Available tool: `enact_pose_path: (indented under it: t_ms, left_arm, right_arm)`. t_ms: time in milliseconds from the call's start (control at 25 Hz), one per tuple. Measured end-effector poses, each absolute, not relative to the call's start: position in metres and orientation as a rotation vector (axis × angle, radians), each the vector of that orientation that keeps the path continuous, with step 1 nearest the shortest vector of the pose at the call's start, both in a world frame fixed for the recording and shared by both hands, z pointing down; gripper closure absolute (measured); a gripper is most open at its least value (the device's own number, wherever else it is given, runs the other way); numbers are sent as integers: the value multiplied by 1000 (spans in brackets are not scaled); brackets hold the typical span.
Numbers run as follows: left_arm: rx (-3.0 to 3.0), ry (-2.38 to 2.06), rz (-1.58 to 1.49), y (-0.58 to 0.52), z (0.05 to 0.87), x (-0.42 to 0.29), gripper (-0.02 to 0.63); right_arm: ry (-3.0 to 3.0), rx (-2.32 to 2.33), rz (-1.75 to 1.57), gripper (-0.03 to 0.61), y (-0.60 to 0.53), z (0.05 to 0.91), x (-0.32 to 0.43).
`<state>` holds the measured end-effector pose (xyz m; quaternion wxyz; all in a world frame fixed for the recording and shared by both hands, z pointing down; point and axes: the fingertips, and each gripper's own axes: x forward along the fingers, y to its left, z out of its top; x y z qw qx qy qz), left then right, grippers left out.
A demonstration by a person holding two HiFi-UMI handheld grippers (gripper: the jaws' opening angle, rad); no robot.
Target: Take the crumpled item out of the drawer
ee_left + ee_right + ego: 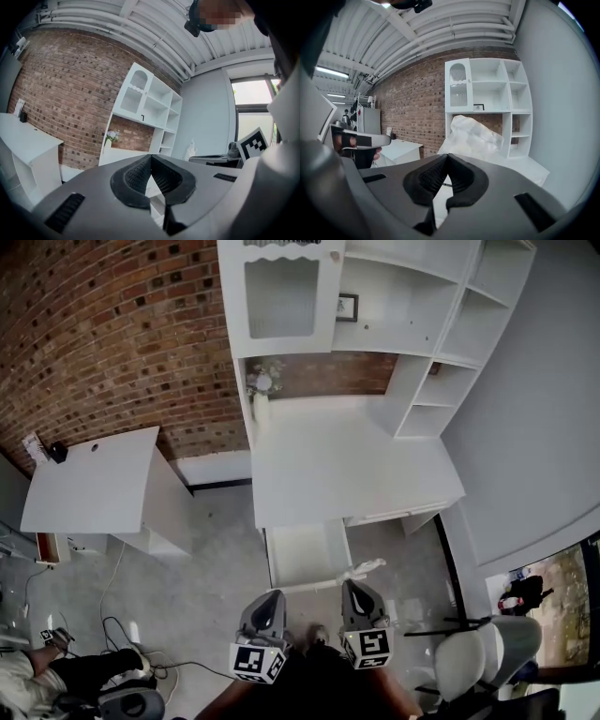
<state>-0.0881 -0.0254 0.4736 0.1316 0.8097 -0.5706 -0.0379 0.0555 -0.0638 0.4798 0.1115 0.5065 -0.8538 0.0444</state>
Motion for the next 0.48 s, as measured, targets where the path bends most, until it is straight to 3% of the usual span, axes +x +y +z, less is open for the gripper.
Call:
enact_pose_path:
  t_ms: [480]
  left_arm:
    - [2359,-1704,-101,-40,463,-55,589]
  right_arm:
    - [-2613,1485,78,565,-62,455,85]
